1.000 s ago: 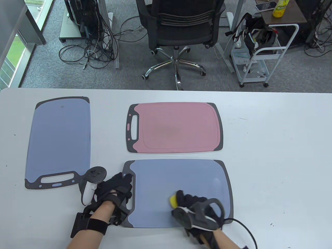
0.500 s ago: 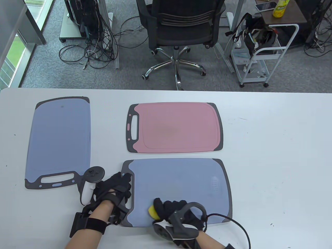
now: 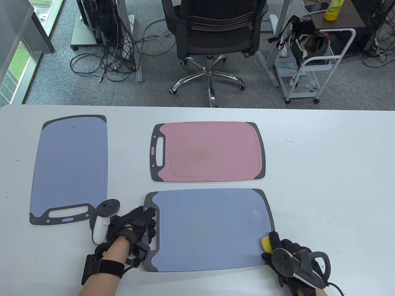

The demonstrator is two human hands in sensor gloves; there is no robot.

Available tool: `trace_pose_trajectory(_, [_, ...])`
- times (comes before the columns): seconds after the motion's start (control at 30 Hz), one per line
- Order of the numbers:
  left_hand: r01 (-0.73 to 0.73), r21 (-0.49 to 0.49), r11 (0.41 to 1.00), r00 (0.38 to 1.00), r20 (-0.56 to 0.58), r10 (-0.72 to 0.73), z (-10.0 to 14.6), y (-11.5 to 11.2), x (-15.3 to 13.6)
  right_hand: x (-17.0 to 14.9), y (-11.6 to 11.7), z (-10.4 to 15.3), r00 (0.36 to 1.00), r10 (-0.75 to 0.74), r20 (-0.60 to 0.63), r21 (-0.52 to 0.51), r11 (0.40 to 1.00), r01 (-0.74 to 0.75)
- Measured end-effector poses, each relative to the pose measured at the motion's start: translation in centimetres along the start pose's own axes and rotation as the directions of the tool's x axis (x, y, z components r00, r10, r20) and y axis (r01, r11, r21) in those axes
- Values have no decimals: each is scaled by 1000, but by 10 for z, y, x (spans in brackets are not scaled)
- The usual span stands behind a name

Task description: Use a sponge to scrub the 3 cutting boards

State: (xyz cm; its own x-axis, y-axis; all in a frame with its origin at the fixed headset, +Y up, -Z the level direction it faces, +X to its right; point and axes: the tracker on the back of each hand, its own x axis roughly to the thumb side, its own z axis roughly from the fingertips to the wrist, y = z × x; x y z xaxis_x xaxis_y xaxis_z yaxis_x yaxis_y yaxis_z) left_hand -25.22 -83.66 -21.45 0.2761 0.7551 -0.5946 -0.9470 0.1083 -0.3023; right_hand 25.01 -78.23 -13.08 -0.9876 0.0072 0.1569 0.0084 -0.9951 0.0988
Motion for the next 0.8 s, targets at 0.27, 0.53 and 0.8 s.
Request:
trace_pose_trajectory(0.27, [-3, -12, 1000, 978, 210, 6, 5, 1, 12, -34, -3, -10, 988, 29, -153, -20, 999, -32])
trace_pose_trajectory(0.53, [119, 278, 953, 571, 766, -295, 78, 12, 71, -63, -11, -11, 961, -138, -238, -125, 986, 111])
trace_pose_trajectory(0.8, [327, 512, 794, 329, 726, -604, 123, 12, 80, -77, -17, -6, 937, -226, -266, -199, 964, 176])
